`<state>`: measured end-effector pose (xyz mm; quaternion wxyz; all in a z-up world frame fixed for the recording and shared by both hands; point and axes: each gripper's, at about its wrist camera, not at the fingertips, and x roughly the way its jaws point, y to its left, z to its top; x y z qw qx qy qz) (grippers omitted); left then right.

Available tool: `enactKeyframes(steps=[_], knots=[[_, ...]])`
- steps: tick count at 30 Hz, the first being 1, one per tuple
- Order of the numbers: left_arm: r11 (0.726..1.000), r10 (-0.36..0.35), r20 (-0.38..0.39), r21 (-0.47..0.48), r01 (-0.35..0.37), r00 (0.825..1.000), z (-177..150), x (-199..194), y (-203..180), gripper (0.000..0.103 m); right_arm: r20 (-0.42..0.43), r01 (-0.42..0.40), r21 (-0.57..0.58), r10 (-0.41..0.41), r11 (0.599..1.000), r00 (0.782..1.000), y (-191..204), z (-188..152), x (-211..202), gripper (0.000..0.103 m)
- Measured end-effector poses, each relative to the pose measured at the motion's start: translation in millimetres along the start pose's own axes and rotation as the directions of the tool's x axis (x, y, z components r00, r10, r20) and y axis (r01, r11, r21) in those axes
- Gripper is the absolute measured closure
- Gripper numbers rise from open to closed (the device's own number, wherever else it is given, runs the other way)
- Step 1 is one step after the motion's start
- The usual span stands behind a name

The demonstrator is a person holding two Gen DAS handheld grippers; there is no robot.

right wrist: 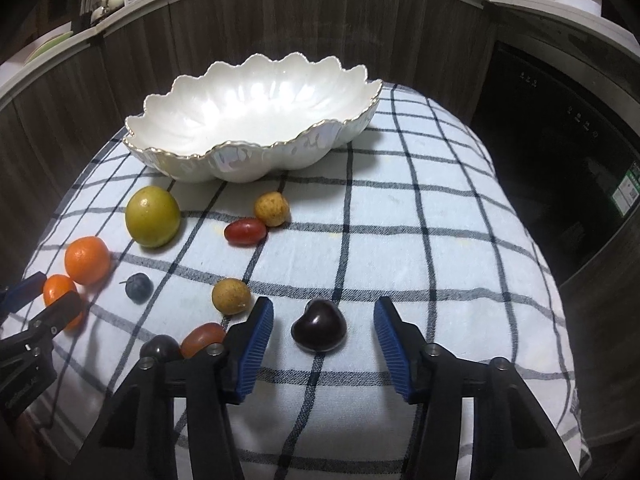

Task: Organize fruits
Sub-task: 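Move the left tool toward a mandarin while the right tool approaches a dark plum, then close the left tool on the mandarin while the right tool closes on the dark plum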

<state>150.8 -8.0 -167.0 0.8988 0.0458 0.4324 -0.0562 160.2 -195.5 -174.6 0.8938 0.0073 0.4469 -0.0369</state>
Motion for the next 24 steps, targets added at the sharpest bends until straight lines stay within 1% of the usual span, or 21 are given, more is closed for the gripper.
enactKeyframes(steps=[2,7,13,16,17,24], knots=[[1.000,-0.001,-0.002,-0.001,0.001,1.000,-0.2,0.8,0.4,0.042,-0.007,-0.005,0.001,0.005,1.000,1.000,0.2,-0.5,1.7,0.054],[1.000,-0.013,-0.015,-0.005,0.013,1.000,-1.2,4.2,0.1,0.052,-0.019,-0.009,-0.005,0.009,1.000,1.000,1.6,-1.2,4.9,0.058],[1.000,-0.014,-0.032,-0.007,0.013,0.999,-2.8,8.4,1.0,0.058,-0.037,-0.008,-0.006,0.008,1.000,0.999,1.2,-2.3,10.6,0.067],[1.000,-0.016,-0.031,-0.012,0.015,0.999,-3.5,8.6,2.3,0.059,-0.036,-0.009,-0.009,0.008,1.000,0.999,1.3,-3.3,10.9,0.070],[1.000,-0.016,-0.031,-0.012,0.016,0.999,-3.9,8.5,2.5,0.059,-0.035,-0.012,-0.014,0.011,1.000,0.999,2.3,-3.4,10.8,0.073],[1.000,-0.024,-0.020,-0.012,0.024,1.000,-3.4,5.7,3.0,0.062,-0.026,-0.013,-0.017,0.013,1.000,1.000,2.2,-2.4,8.2,0.073]])
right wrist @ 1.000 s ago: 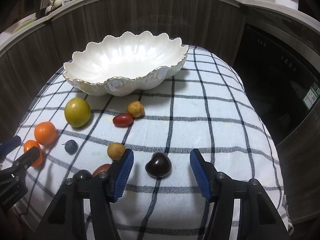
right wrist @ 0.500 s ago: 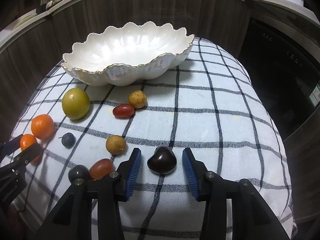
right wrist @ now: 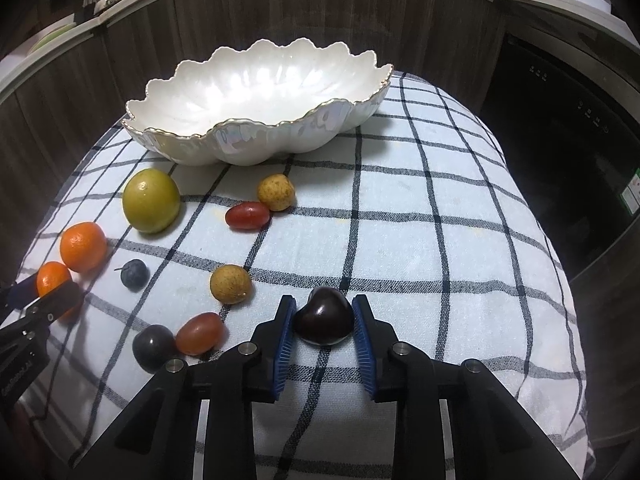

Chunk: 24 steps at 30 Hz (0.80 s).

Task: Organize fruits
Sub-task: 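Close the left tool on the mandarin while the right tool closes on the dark plum, then lift and carry the mandarin in the left tool while the right tool carries the plum over the bowl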

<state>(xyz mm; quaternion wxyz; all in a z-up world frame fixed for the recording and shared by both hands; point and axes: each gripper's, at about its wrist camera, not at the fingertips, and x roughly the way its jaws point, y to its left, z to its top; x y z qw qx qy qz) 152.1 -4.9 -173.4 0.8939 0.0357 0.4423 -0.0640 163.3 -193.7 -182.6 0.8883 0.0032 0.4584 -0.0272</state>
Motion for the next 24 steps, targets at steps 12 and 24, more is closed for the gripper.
enactKeyframes(steps=[12,24], knots=[[1.000,-0.006,0.031,0.006,0.006,0.999,2.3,-13.3,-1.1,0.063,0.035,-0.010,-0.018,0.011,1.000,0.999,2.5,4.1,-12.7,0.073],[1.000,-0.006,0.058,0.019,0.005,0.998,13.3,-28.8,-3.8,0.063,0.070,-0.029,-0.019,0.030,0.999,0.997,4.1,15.9,-28.2,0.073]])
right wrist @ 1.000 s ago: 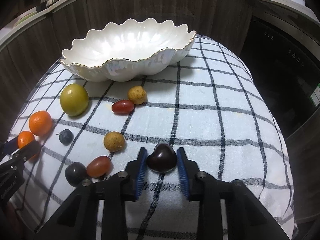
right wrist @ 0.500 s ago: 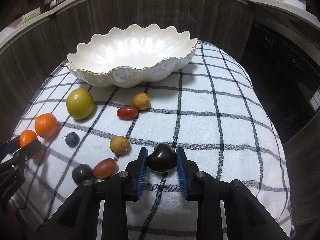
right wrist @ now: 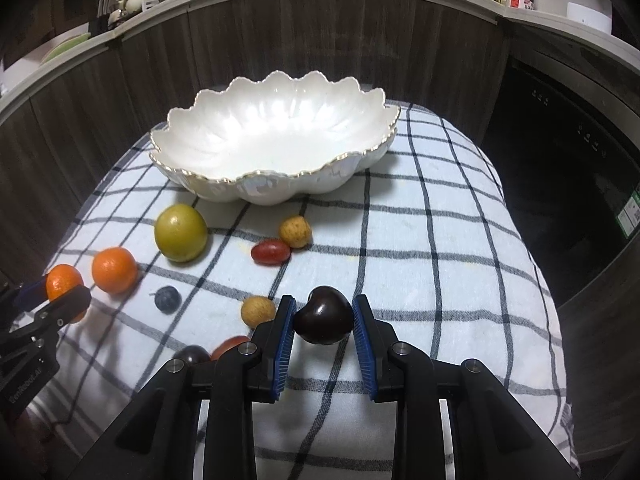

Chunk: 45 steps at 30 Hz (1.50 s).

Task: Organize fruits
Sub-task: 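Lift and carry the mandarin in the left tool while the right tool carries the plum over the bowl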

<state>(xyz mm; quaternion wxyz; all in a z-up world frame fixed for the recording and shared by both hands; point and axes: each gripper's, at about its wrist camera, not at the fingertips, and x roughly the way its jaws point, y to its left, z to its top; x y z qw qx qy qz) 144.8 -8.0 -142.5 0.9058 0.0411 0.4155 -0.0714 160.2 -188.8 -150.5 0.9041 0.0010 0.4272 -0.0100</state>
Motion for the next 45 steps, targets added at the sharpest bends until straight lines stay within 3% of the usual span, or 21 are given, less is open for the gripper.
enactKeyframes(steps=[15,45], knots=[[1.000,-0.008,0.054,0.018,0.007,0.999,40.4,-10.4,-8.1,0.063,0.075,0.006,0.002,-0.006,1.000,0.997,-6.3,32.8,-16.9,0.073],[0.998,-0.050,0.125,0.051,0.044,0.991,130.9,10.2,-13.2,0.063,0.179,0.013,-0.007,-0.012,1.000,0.984,-15.7,107.6,-9.7,0.073]])
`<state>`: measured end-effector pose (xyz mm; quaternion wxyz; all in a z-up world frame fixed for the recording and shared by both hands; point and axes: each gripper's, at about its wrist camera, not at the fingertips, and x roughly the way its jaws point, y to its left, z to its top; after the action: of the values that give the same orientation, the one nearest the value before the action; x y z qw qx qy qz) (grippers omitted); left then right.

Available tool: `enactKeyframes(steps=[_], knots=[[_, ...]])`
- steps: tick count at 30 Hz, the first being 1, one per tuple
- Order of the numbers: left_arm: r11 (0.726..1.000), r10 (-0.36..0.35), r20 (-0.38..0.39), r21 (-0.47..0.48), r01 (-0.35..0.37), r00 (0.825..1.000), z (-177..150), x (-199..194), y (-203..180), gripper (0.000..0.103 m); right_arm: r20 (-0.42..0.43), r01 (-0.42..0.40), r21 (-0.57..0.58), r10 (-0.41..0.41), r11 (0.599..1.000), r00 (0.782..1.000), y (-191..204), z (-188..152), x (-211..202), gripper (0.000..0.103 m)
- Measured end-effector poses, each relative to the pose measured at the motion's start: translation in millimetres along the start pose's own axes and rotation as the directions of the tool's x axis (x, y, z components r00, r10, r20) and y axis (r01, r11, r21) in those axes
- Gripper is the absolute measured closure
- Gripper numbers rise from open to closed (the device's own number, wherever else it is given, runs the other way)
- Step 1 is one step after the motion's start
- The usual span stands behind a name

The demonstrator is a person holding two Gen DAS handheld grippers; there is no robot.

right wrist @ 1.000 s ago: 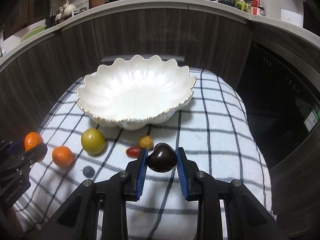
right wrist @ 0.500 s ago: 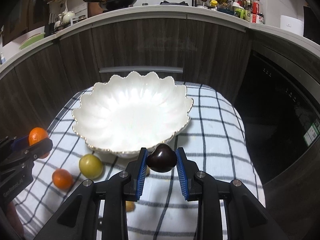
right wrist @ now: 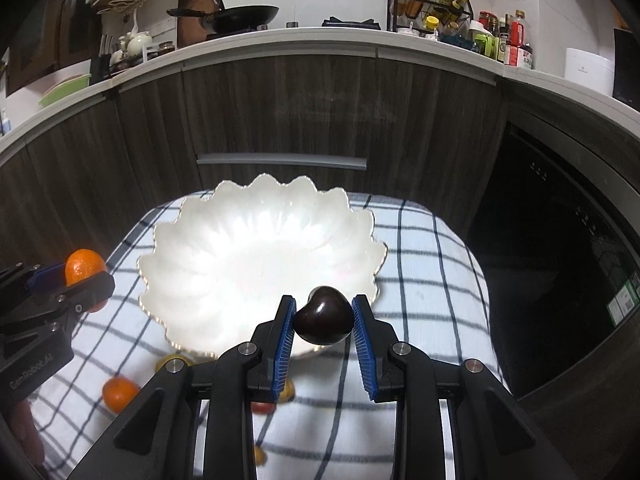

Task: Organize fruits
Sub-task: 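Lift and carry the mandarin in the left tool while the right tool carries the plum over the bowl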

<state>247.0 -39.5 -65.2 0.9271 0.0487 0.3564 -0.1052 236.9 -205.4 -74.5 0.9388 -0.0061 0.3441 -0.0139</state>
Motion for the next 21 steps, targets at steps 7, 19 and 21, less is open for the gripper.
enactKeyframes(steps=[7,19,21], knots=[[1.000,0.003,0.002,-0.012,-0.003,1.000,17.9,14.1,4.2,0.063,-0.003,-0.004,0.013,0.004,1.000,1.000,-3.4,16.2,13.2,0.073],[0.999,0.011,-0.041,-0.038,-0.013,0.999,37.3,50.1,7.2,0.063,-0.045,0.023,0.072,-0.020,0.997,0.999,-18.0,35.0,45.4,0.073],[0.999,0.016,-0.053,-0.038,-0.018,0.998,38.5,57.8,6.9,0.063,-0.060,0.027,0.082,-0.023,0.996,0.998,-21.1,36.5,52.3,0.073]])
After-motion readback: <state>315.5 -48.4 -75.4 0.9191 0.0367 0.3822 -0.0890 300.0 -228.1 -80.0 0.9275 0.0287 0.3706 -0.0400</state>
